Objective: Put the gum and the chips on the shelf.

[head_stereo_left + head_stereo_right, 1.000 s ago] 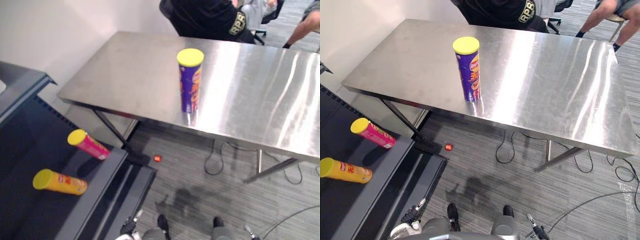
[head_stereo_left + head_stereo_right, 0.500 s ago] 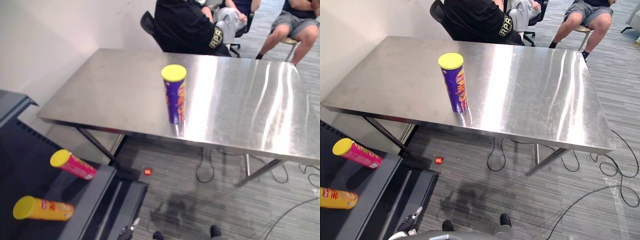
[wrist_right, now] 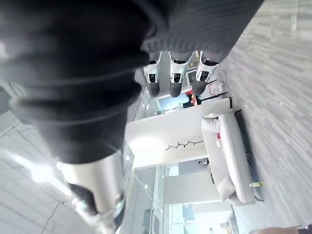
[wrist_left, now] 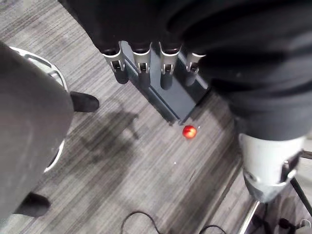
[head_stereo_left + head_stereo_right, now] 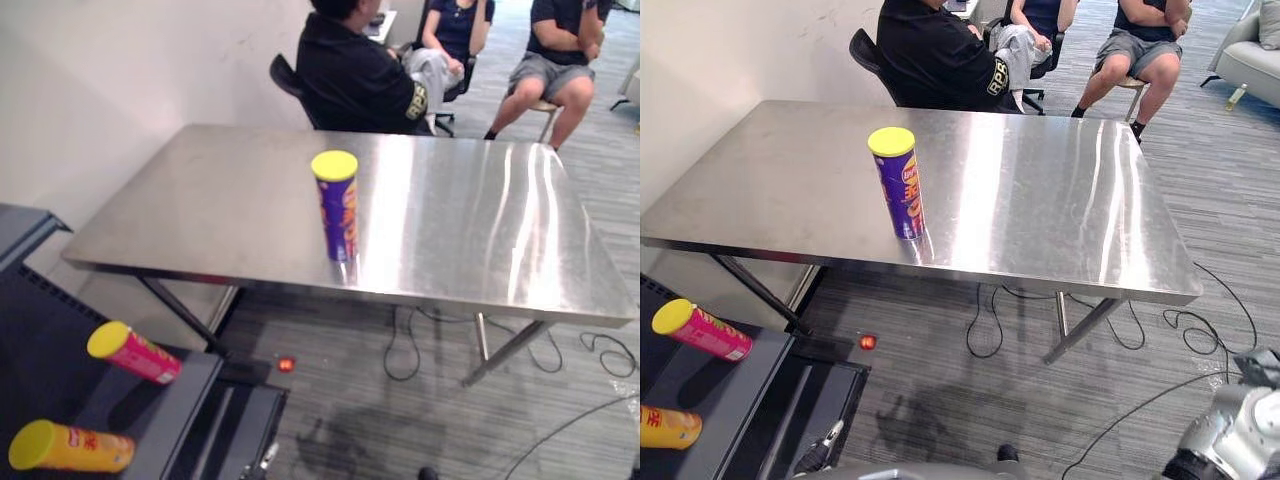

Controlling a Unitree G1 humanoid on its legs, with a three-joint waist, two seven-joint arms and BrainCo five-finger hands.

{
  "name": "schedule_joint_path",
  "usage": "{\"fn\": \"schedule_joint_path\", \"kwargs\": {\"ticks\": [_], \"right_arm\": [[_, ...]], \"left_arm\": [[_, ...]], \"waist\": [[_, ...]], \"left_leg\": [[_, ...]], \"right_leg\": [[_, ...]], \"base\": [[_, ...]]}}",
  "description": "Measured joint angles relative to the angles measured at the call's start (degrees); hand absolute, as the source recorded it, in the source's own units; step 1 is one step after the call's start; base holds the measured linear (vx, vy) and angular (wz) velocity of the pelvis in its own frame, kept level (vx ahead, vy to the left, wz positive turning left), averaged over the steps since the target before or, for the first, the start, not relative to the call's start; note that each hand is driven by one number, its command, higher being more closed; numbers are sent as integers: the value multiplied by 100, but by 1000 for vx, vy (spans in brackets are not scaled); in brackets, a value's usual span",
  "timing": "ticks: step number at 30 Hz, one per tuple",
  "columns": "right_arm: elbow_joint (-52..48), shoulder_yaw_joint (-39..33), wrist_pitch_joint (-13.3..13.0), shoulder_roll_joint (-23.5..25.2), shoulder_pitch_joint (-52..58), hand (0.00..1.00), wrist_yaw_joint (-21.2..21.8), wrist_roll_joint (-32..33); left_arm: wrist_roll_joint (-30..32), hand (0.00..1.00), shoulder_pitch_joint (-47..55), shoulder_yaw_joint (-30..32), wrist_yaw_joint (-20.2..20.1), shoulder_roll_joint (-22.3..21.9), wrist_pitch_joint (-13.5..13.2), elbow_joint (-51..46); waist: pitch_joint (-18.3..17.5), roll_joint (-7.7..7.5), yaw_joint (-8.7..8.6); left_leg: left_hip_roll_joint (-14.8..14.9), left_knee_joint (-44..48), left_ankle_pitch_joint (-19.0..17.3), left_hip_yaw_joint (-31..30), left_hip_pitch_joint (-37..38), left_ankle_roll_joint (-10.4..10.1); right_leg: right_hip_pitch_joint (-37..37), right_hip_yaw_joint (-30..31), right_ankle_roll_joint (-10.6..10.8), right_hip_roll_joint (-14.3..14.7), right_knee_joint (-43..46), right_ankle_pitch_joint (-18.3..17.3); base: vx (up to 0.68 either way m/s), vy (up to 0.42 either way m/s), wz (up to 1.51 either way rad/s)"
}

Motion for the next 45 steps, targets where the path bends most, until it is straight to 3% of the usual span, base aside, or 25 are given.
{"fn": "schedule_joint_path", "kwargs": {"ticks": [1, 3, 8, 9, 10, 11, 16, 25, 45], "right_arm": [[-248, 260, 0, 21, 2, 0, 17, -114], [-690, 760, -16, 50, -1, 0, 250, -359], [-768, 1658, -73, -8, -89, 0, 846, -386], [-769, 1928, -67, -38, -121, 0, 1034, -382], [-768, 2178, -68, -82, -155, 0, 1174, -380], [-763, 2287, -67, -116, -155, 0, 1275, -347], [-715, 3014, 28, -152, -286, 0, 1650, -266], [-548, 3529, 64, -151, -936, 0, 1613, -270], [763, 4135, 331, -142, -1864, 0, 1352, -284]], "left_arm": [[26, 0, 3, -36, 3, 0, 5, 1], [201, 0, -10, -237, -15, 20, 7, -6], [210, 0, -23, -513, -90, 131, 2, -13], [211, 0, -22, -578, -102, 147, -3, -24], [214, 0, -24, -713, -134, 217, 0, -18], [220, 0, -26, -769, -165, 243, -5, -24], [220, 0, -32, -898, -192, 346, -42, -131], [243, 0, -167, -1062, -171, 413, -75, -246], [238, 0, -275, -1075, -100, 517, -84, -362]], "waist": [[36, -69, -1], [-32, -46, 0], [-73, -45, 66], [-44, -109, 82], [-75, -66, 82], [-34, -140, 84], [23, -223, 153], [285, -213, 392], [703, -196, 564]], "left_leg": [[1, -3, 6, -6, -13, 1], [-23, -1, 42, -125, -104, 3], [-18, 25, 135, -326, -215, 17], [-18, 26, 154, -389, -239, 24], [-32, 27, 181, -508, -290, 29], [-38, 27, 191, -552, -314, 34], [-93, 27, 263, -855, -399, 72], [-211, 27, 410, -1411, -626, 143], [-226, 27, 482, -1701, -777, 155]], "right_leg": [[-5, -9, 0, 1, -7, 0], [-19, -116, 1, -4, -54, 0], [-16, -298, 0, 1, -58, 1], [-6, -337, 0, 0, -58, 1], [7, -444, 0, -9, -58, 1], [8, -482, 0, -16, -59, 1], [119, -778, 0, -86, -78, 0], [254, -1297, 9, -180, -160, 2], [288, -1577, 9, -173, -160, 3]], "base": [[-25, -38, 4], [-38, -49, 20], [-12, -45, 22], [-22, -36, 27], [-25, -33, 30], [-20, -26, 36], [-32, -12, 29], [-26, 0, 29], [0, -3, 8]]}}
